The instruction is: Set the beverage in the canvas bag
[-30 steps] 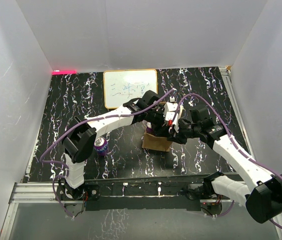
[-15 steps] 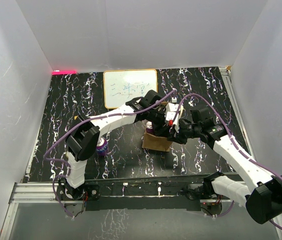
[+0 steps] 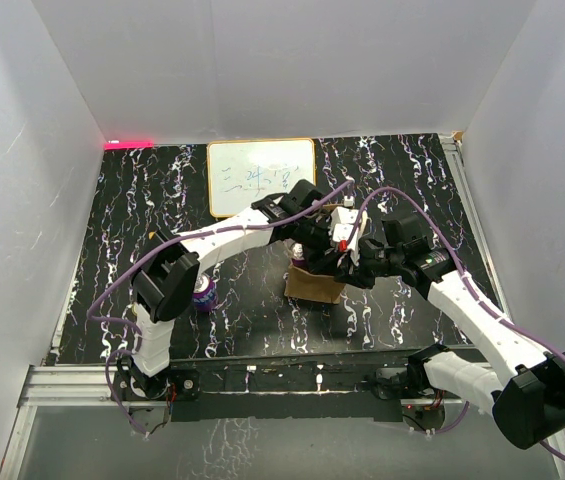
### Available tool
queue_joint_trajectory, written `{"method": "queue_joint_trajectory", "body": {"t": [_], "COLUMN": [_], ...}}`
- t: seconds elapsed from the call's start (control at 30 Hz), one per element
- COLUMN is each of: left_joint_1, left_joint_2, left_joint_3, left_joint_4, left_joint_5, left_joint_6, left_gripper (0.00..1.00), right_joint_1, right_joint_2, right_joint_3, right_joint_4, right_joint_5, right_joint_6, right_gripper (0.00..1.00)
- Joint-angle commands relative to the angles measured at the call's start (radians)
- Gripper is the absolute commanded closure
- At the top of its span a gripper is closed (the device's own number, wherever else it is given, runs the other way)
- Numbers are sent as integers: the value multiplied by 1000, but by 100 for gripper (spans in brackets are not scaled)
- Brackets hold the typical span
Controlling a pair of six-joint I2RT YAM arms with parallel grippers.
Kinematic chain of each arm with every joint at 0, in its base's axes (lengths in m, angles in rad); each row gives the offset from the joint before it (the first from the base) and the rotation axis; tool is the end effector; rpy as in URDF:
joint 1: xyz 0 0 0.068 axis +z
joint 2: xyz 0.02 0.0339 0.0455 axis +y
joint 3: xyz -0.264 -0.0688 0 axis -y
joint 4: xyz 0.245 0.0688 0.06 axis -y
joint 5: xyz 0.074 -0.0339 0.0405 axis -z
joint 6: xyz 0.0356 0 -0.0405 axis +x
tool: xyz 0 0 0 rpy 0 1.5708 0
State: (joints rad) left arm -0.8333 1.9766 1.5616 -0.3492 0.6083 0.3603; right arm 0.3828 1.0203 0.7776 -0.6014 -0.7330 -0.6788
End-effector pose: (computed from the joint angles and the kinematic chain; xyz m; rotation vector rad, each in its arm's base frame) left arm 0.2856 -0.3446 0.2408 1.5676 1.7519 -0.9440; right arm 0.1774 0.0971 0.2628 -1.4101 1.7591 0.7219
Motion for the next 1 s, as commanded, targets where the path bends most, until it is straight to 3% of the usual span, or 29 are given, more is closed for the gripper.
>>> {"method": "queue_joint_trajectory", "body": {"t": [0.0, 0.17, 0.57, 0.97], "left_joint_1": [2, 3, 3, 34], "left_joint_2": [-6, -8, -52, -155], "left_joint_3": [68, 94, 142, 174], "left_joint_4": [-57, -83, -115, -136], "left_joint_5": [21, 18, 38, -90], "left_joint_6": [9, 17, 39, 91], "left_gripper": [27, 17, 17, 13], "right_joint_1": [-4, -4, -7, -8], "right_joint_2": [-25, -25, -25, -22], "right_joint_3": [3, 3, 11, 32], "right_joint_4": [-5, -4, -10, -28], "right_joint_5": [-42, -43, -52, -83], "right_joint_6": [12, 12, 9, -2], "right_gripper": [83, 83, 82, 80]}}
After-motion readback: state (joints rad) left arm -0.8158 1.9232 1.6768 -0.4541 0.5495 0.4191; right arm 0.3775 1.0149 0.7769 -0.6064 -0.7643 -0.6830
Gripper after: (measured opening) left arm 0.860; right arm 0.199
